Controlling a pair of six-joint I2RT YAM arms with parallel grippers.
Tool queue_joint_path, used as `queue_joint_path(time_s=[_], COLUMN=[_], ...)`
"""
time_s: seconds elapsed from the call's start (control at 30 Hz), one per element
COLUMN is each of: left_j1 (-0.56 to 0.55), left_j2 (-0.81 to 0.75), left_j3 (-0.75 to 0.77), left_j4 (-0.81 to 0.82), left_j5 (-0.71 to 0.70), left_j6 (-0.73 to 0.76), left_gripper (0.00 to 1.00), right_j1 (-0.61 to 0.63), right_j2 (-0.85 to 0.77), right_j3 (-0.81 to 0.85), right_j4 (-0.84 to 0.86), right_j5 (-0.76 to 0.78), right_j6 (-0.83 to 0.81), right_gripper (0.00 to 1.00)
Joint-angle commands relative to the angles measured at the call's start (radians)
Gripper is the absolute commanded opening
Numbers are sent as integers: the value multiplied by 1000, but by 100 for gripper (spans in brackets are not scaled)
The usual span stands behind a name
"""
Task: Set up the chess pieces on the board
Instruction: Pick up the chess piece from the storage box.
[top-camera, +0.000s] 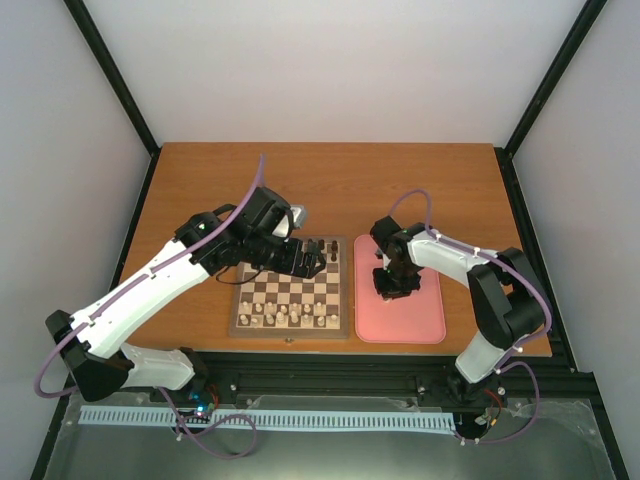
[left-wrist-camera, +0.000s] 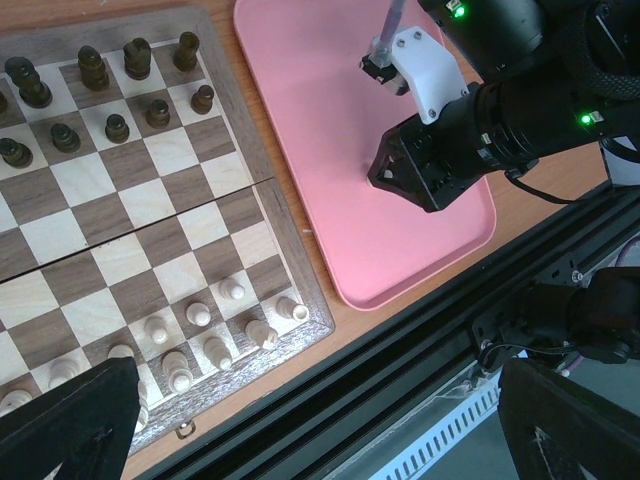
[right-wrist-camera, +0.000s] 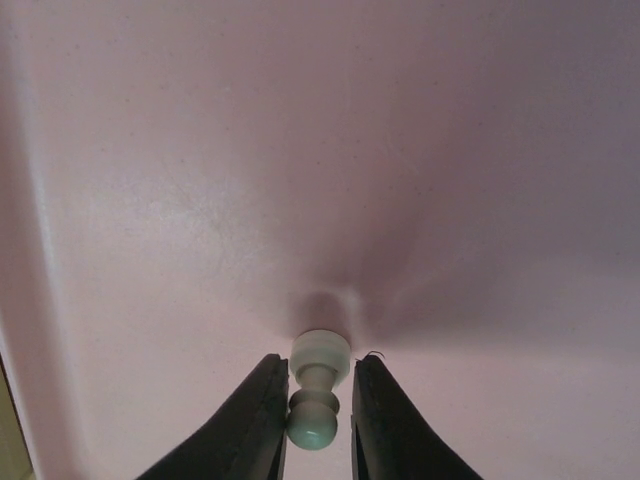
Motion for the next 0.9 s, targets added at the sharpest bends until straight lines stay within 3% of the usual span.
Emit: queue_joint_path(time_s=[0.0, 0.27, 0.5, 0.87], left_j1=[-6, -6, -6, -5], left_j2=[-21, -22, -26, -69], left_j3=[0, -1, 20, 76], left_j4=[-2, 0, -7, -40], left_j5=[-4, -1, -5, -78], left_j6=[-1, 0, 1, -3], left_gripper=[100, 100, 100, 100], right_j1=[9, 22, 126, 334], right_j2=[13, -24, -65, 104], right_j3=[19, 63, 218, 395], right_j4=[10, -43, -171, -206], right_j5=[2, 51, 77, 31], right_j6=[-5, 4, 60, 147], right_gripper=[18, 12, 12, 13])
